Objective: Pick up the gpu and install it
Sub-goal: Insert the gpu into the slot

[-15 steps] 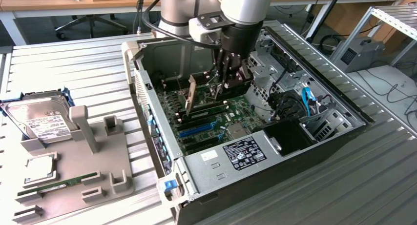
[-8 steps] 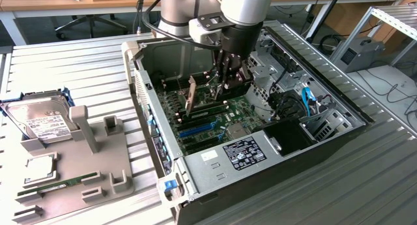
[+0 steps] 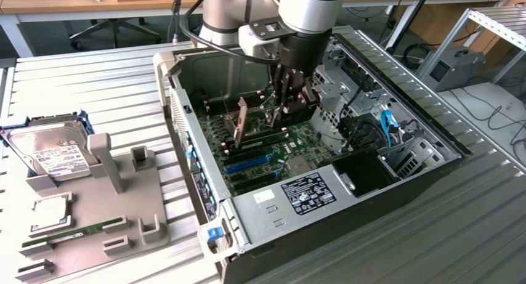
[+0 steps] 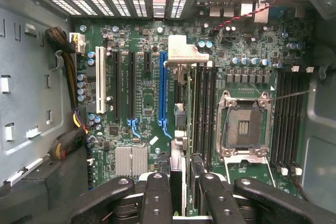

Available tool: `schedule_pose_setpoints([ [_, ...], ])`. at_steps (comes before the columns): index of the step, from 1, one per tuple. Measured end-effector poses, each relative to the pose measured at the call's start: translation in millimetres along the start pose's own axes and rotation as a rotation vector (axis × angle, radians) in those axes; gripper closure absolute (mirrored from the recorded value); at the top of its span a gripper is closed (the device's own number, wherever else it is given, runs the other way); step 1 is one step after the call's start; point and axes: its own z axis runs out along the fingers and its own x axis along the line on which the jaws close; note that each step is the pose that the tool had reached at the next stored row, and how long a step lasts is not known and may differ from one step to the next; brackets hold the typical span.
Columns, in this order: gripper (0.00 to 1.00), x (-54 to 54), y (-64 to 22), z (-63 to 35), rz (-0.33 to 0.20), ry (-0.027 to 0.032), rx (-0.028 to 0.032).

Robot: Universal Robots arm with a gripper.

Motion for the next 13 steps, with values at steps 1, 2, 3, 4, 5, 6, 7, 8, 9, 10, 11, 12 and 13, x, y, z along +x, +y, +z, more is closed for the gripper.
schedule_pose_setpoints([
  [1,0.74,0.1,0.0,0.1,0.0,0.0001,-0.0001],
  [2,0.74,0.3,0.0,0.4,0.0,0.0001,-0.0001],
  [3,0.74,0.5,0.0,0.7,0.0,0.0001,0.0],
  [4,0.74,0.6,0.1,1.0,0.0,0.0,0.0],
  [5,0.74,0.7,0.1,1.1,0.0,0.0,0.0],
  [6,0.74,0.8,0.1,1.3,0.0,0.0001,0.0],
  [7,0.74,0.9,0.1,1.6,0.0,0.0,0.0],
  [8,0.74,1.1,0.1,1.8,0.0,0.0,0.0],
  [9,0.74,1.2,0.1,2.0,0.0,0.0,0.0],
  [10,0.74,1.3,0.2,2.2,0.0,0.0,-0.0001],
  [11,0.74,1.4,0.2,2.4,0.0,0.0,0.0],
  [12,0.74,1.4,0.2,2.6,0.0,0.0,-0.0001],
  [13,0.74,1.5,0.3,2.7,0.0,0.0,-0.0001],
])
